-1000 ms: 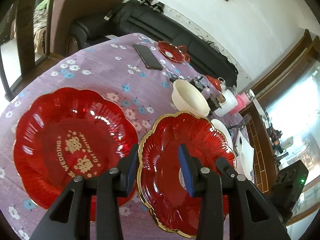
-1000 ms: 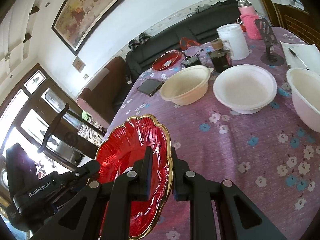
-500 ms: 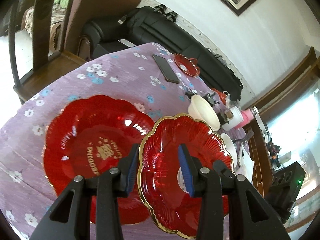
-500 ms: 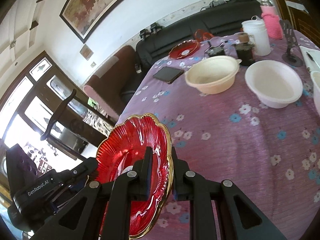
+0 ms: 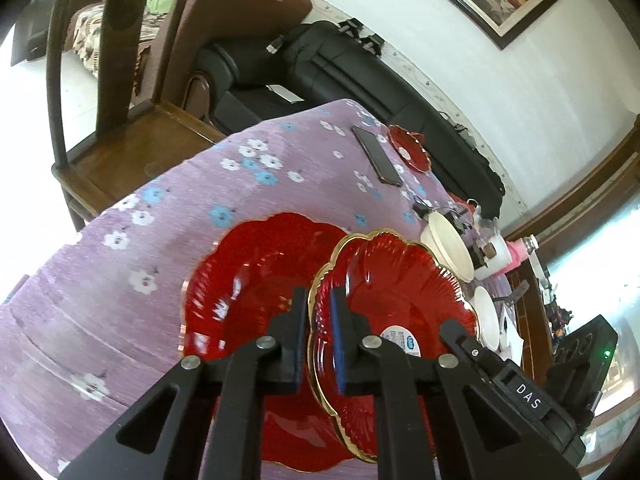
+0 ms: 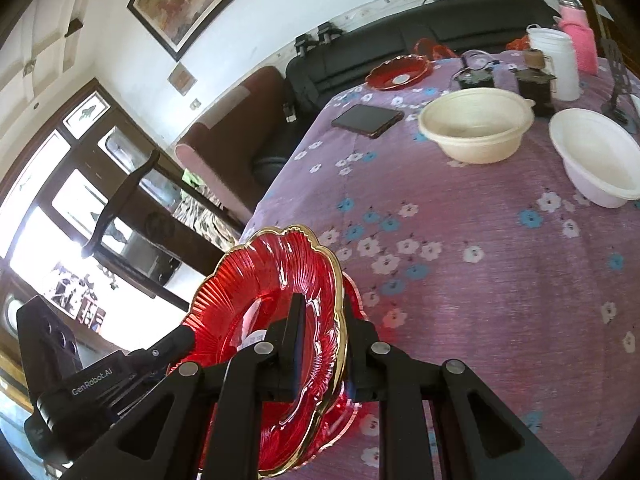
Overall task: Organize plates and bowls
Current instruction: 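Lower the sticker plate into the wedding plate with both grippers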
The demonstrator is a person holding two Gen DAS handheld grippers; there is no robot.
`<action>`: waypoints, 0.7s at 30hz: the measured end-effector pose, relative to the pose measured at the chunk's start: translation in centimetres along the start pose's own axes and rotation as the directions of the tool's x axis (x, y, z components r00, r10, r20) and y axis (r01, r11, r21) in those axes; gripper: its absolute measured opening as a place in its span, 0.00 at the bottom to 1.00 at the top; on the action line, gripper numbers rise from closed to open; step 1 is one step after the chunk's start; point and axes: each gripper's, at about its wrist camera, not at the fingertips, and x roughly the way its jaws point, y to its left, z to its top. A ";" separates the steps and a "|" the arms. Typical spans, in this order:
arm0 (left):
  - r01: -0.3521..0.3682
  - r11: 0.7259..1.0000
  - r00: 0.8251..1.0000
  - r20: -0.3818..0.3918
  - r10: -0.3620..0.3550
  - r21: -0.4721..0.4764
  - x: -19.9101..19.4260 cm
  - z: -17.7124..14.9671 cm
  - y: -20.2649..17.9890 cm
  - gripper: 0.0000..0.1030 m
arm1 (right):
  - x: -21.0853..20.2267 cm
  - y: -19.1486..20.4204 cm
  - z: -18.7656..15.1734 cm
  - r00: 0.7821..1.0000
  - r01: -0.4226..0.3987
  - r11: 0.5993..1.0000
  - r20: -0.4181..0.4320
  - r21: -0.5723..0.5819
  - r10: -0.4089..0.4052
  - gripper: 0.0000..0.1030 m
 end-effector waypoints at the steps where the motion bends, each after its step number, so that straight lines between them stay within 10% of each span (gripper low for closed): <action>1: -0.003 1.000 1.000 0.002 0.003 -0.003 0.0 0.1 0.3 0.08 | 0.2 0.2 0.0 1.000 0.001 1.000 -0.003 -0.005 -0.001 0.17; 21: -0.135 0.991 0.991 0.001 0.135 0.007 1.8 0.4 3.3 0.08 | 5.8 0.8 -1.7 0.992 0.051 0.997 -0.116 -0.062 -0.058 0.14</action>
